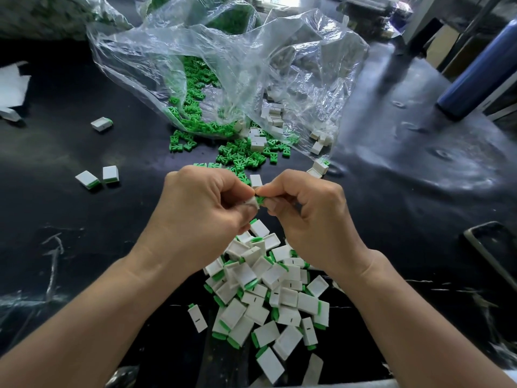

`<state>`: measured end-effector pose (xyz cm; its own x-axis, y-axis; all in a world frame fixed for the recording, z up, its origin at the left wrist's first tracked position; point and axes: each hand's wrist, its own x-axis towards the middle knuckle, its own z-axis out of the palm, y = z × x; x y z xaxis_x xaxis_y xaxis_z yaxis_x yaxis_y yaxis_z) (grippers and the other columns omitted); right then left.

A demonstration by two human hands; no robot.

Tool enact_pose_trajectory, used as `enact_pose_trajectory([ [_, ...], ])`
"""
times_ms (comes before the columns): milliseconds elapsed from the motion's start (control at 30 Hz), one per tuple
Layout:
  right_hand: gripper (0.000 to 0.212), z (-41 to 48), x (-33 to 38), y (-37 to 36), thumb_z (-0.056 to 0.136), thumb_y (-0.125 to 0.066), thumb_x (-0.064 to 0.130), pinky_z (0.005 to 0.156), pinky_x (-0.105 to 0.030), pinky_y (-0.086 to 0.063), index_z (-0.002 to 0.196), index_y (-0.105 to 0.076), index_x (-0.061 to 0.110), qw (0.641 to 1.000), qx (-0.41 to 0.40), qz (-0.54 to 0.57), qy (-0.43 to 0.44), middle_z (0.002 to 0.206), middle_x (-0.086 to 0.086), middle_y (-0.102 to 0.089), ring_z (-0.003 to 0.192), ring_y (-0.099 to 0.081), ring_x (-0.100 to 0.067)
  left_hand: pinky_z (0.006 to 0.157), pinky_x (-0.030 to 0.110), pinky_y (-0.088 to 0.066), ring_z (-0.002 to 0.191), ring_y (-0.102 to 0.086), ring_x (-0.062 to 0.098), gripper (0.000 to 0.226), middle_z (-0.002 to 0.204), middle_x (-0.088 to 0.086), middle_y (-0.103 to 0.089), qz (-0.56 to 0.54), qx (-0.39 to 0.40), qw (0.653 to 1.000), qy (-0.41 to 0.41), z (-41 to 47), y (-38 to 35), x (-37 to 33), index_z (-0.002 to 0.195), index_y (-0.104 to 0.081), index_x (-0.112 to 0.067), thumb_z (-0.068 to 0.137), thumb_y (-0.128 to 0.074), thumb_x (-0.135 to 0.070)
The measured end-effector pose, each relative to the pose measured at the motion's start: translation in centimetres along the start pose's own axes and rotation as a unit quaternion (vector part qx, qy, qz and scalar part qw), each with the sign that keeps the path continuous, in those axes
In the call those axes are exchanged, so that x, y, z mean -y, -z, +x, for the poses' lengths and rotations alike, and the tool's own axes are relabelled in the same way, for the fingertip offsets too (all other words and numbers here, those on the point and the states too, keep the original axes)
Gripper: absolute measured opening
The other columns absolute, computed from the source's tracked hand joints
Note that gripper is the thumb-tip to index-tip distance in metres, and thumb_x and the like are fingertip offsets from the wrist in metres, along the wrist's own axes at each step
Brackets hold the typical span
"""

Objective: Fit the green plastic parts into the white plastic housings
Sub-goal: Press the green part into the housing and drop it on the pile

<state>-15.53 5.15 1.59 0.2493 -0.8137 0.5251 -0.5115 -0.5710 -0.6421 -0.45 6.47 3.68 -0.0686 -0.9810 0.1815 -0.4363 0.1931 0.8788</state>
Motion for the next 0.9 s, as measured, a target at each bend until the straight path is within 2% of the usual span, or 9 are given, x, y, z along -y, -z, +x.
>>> enact_pose_trajectory([
  [100, 0.01, -0.1, 0.0, -0.1, 0.074, -0.061, -0.006, 0.058, -0.022, -0.048, 0.081, -0.069, -0.005, 1.0, 0.006, -0.007, 0.024, 0.072, -0.009, -0.065, 0.069, -0.057, -0.014, 0.054, 0.029, -0.054, 0.049, -0.063, 0.007, 0.02, 0.056, -0.007, -0.067, 0.049, 0.003, 0.999, -0.023, -0.1, -0.1, -0.1, 0.068, -0.068, -0.022, 0.07, -0.076, -0.004],
  [200, 0.011, 0.0, -0.1, 0.1, 0.075, -0.061, -0.005, 0.06, -0.021, -0.049, 0.082, -0.069, -0.002, 1.0, 0.007, 0.007, 0.01, 0.072, -0.001, -0.062, 0.068, -0.058, -0.013, 0.054, 0.029, -0.054, 0.05, -0.064, 0.01, 0.017, 0.057, -0.005, -0.067, 0.053, 0.007, 0.998, -0.03, 0.0, 0.1, -0.2, 0.07, -0.07, -0.019, 0.071, -0.075, -0.003],
  [333, 0.022, 0.1, 0.3, 0.4, 0.079, -0.059, 0.004, 0.064, -0.022, -0.051, 0.085, -0.063, 0.024, 0.991, -0.023, 0.117, -0.053, 0.072, 0.006, -0.063, 0.065, -0.06, -0.005, 0.054, 0.019, -0.054, 0.052, -0.066, 0.01, 0.016, 0.061, 0.0, -0.069, -0.148, 0.019, 0.988, 0.051, 0.4, -0.1, -0.3, 0.073, -0.068, -0.016, 0.074, -0.071, 0.0],
  [433, 0.023, 0.2, 0.8, 0.2, 0.081, -0.057, 0.007, 0.069, -0.025, -0.052, 0.084, -0.059, 0.031, 0.987, -0.033, 0.14, -0.065, 0.078, 0.01, -0.063, 0.07, -0.061, -0.005, 0.057, 0.019, -0.055, 0.054, -0.066, 0.01, 0.01, 0.06, 0.002, -0.069, -0.193, 0.038, 0.978, 0.074, 0.7, -0.2, -0.1, 0.075, -0.068, -0.016, 0.076, -0.067, -0.006],
  [500, 0.02, 0.1, 1.0, 0.1, 0.082, -0.056, 0.008, 0.071, -0.025, -0.052, 0.084, -0.059, 0.028, 0.984, -0.033, 0.157, -0.08, 0.079, 0.01, -0.063, 0.073, -0.061, -0.006, 0.057, 0.021, -0.056, 0.056, -0.067, 0.014, 0.003, 0.064, 0.008, -0.07, -0.203, 0.051, 0.975, 0.07, 0.7, -0.3, -0.2, 0.076, -0.068, -0.013, 0.073, -0.066, -0.014],
  [567, 0.017, 0.1, 1.0, 0.1, 0.082, -0.056, 0.009, 0.07, -0.022, -0.051, 0.084, -0.059, 0.026, 0.983, -0.034, 0.156, -0.085, 0.078, 0.01, -0.062, 0.071, -0.061, -0.003, 0.053, 0.022, -0.055, 0.055, -0.067, 0.016, 0.013, 0.069, 0.014, -0.069, -0.216, 0.059, 0.972, 0.069, 0.5, -0.4, -0.3, 0.076, -0.065, -0.01, 0.068, -0.063, -0.02],
  [667, 0.013, 0.1, 0.9, 0.2, 0.081, -0.058, 0.013, 0.068, -0.024, -0.052, 0.081, -0.06, 0.026, 0.988, -0.035, 0.12, -0.087, 0.075, 0.013, -0.061, 0.069, -0.06, -0.004, 0.048, 0.02, -0.053, 0.051, -0.065, 0.016, 0.004, 0.064, 0.011, -0.068, -0.215, 0.066, 0.972, 0.067, 0.5, -0.5, -0.2, 0.075, -0.065, -0.011, 0.075, -0.062, -0.013],
  [733, 0.008, 0.1, 0.7, 0.4, 0.081, -0.058, 0.011, 0.064, -0.029, -0.052, 0.08, -0.06, 0.019, 0.99, -0.028, 0.109, -0.083, 0.072, 0.011, -0.06, 0.066, -0.058, -0.007, 0.048, 0.02, -0.052, 0.051, -0.065, 0.016, 0.007, 0.063, 0.009, -0.068, -0.186, 0.072, 0.978, 0.052, 0.6, -0.5, 0.0, 0.075, -0.066, -0.014, 0.078, -0.063, -0.009],
  [900, 0.004, -0.1, 0.5, 0.7, 0.079, -0.058, 0.006, 0.061, -0.046, -0.049, 0.079, -0.061, 0.003, 0.993, 0.027, 0.099, -0.066, 0.072, -0.014, -0.062, 0.066, -0.06, -0.028, 0.046, 0.023, -0.052, 0.048, -0.064, 0.014, 0.014, 0.061, 0.006, -0.066, -0.073, 0.09, 0.993, -0.015, 0.5, -0.1, 0.4, 0.071, -0.067, -0.015, 0.08, -0.065, -0.004],
])
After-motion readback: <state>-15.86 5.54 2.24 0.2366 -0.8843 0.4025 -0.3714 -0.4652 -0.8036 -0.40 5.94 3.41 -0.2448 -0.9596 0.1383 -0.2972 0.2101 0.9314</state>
